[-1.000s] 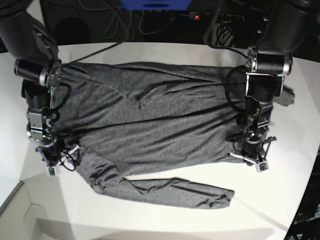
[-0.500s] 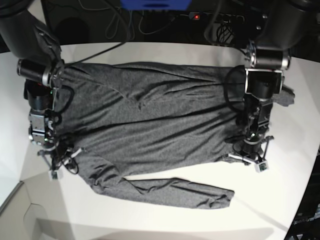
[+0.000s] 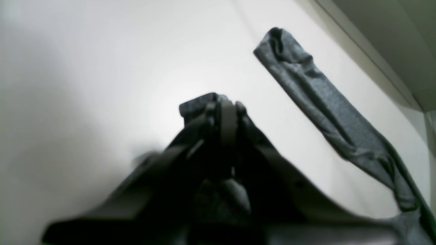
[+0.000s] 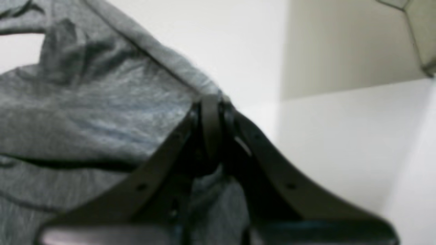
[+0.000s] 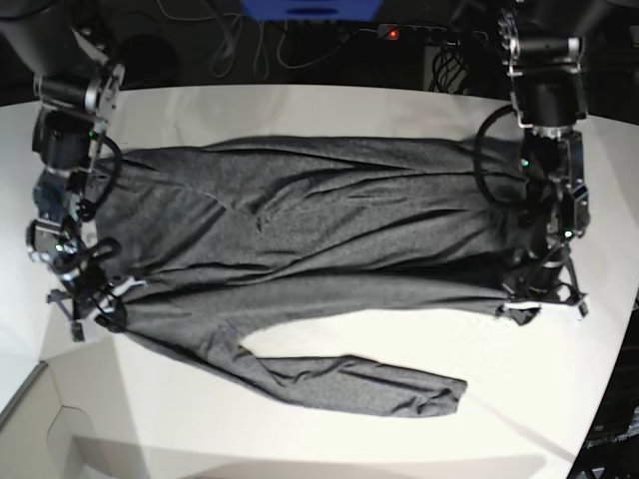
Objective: Layout the t-shirt on the table in an organized manner, then fold the t-shirt properly
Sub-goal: 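Lift the shirt middle with both grippers and fold it over the edge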
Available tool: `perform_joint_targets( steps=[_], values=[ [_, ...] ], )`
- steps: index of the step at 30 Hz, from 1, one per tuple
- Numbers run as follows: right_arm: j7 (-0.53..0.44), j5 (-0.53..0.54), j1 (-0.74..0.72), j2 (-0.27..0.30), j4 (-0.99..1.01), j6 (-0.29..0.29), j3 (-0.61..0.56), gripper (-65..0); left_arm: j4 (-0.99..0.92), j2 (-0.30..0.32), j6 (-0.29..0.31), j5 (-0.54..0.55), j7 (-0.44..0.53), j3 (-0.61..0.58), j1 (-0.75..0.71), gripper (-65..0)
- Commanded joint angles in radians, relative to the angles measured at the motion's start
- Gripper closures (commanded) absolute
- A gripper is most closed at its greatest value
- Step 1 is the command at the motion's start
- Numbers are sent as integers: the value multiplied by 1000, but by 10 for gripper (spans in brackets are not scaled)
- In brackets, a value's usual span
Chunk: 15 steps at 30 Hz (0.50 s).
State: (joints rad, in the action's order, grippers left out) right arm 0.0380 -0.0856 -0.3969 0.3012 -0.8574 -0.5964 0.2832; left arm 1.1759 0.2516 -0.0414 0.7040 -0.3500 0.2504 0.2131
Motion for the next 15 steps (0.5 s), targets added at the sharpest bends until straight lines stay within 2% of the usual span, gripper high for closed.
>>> perform_joint_targets(
  steps=[1, 7, 15],
  values=[
    [-23, 39, 0, 14, -53, -1, 3, 0, 43, 13, 8, 6, 22, 22, 12, -1],
    [23, 126, 168, 14, -308, -3, 3, 0, 227, 8, 8, 16, -53, 69, -100, -1],
    [23, 188, 333, 17, -507, -4, 83, 0, 396, -16, 8, 154, -119, 180, -278, -1]
  ],
)
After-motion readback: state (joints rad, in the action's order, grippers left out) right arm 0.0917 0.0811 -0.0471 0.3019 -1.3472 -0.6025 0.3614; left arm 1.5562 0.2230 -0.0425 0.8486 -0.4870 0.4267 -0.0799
